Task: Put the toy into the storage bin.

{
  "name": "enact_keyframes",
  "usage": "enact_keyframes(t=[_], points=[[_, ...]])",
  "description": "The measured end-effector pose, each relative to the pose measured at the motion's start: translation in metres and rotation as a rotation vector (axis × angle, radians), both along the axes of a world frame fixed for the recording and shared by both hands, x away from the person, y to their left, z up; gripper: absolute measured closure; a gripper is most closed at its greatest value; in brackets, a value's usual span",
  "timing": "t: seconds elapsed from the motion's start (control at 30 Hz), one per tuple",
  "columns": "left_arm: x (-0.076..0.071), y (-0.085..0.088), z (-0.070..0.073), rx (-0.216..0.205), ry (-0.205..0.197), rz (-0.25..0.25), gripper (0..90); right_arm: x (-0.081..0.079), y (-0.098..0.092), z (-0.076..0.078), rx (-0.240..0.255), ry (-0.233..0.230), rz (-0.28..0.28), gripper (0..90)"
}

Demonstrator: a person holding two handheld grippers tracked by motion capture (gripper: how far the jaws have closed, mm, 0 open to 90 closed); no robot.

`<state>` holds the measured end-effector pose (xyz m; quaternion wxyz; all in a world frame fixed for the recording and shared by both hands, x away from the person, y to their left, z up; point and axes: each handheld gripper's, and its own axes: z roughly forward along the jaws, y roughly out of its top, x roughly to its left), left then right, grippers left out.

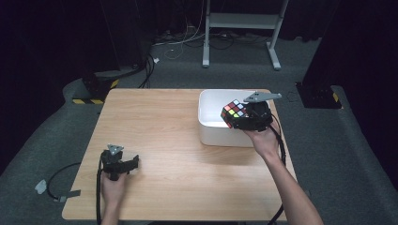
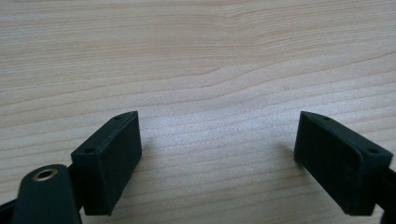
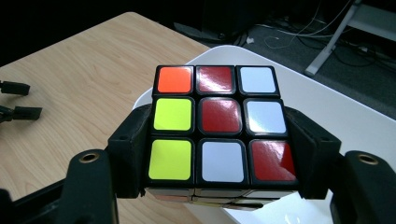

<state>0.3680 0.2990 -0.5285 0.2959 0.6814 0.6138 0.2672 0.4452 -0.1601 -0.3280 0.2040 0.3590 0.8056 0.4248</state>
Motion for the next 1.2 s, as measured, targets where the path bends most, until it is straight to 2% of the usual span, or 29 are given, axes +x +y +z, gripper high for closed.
enact_keyframes(t=[0.23, 0.47, 0.53, 0.83, 1.0, 1.2], points=[[0.0, 0.0, 0.0, -0.001, 0.0, 0.0, 15.1, 0.014, -0.004, 0.0, 0.025, 0.021, -0.03, 33.6], [0.0, 0.0, 0.0, -0.001, 0.0, 0.0, 15.1, 0.024, -0.004, 0.004, 0.036, 0.007, -0.058, 33.7], [0.0, 0.0, 0.0, -0.001, 0.0, 0.0, 15.1, 0.028, -0.005, 0.004, 0.047, 0.017, -0.067, 33.6], [0.0, 0.0, 0.0, -0.001, 0.0, 0.0, 15.1, 0.043, -0.004, 0.006, 0.025, 0.017, -0.107, 33.6], [0.0, 0.0, 0.0, -0.001, 0.001, 0.0, 15.1, 0.05, -0.002, 0.002, 0.001, 0.036, -0.113, 33.6], [0.0, 0.0, 0.0, 0.0, 0.002, 0.0, 15.1, 0.058, 0.0, 0.007, -0.015, 0.032, -0.121, 33.7]])
